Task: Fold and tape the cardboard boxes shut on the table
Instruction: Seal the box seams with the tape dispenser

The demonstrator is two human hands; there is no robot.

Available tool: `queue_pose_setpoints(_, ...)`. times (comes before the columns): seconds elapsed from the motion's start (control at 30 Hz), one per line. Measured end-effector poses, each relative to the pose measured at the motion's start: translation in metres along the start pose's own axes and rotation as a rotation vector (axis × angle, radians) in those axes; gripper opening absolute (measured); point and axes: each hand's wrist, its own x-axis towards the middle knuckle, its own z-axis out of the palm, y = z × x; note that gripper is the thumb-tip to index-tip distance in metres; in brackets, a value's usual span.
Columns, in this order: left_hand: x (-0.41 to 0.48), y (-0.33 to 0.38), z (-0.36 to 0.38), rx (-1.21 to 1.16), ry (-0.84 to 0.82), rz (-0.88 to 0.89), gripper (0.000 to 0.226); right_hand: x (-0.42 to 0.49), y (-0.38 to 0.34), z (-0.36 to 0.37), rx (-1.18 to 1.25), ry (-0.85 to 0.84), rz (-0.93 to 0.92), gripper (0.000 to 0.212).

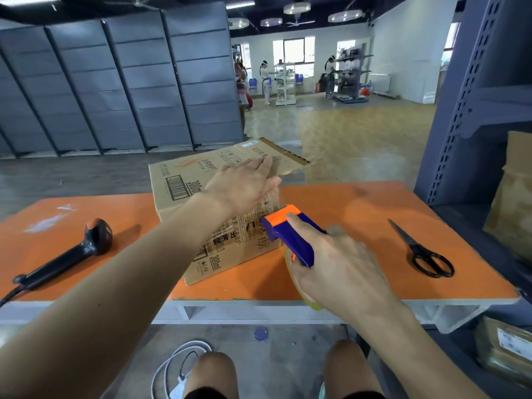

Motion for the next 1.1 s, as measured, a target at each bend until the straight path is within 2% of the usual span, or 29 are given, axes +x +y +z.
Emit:
queue_pose_setpoints(0.27, 0.001, 0.002, -0.001, 0.033, -0.02, 0.0, 0.072, -0.002, -0.006, 0.01, -0.023, 0.002, 0.015, 0.076)
queue_pose_setpoints(0.57, -0.004, 0.01, -0.004, 0.136, 0.008, 0.016, 0.062, 0.009, -0.009, 0.008, -0.026, -0.005, -0.003, 0.074)
queue_pose_setpoints(0.93, 0.0, 0.005, 0.001, 0.123, -0.002, 0.018, 0.077, 0.021, -0.011, -0.001, -0.015, -0.05, -0.025, 0.074)
queue_pose_setpoints(1.1, -0.001, 0.007, -0.001, 0.111, -0.012, 0.019, 0.079, 0.032, -0.019, -0.029, -0.023, -0.135, -0.031, 0.058)
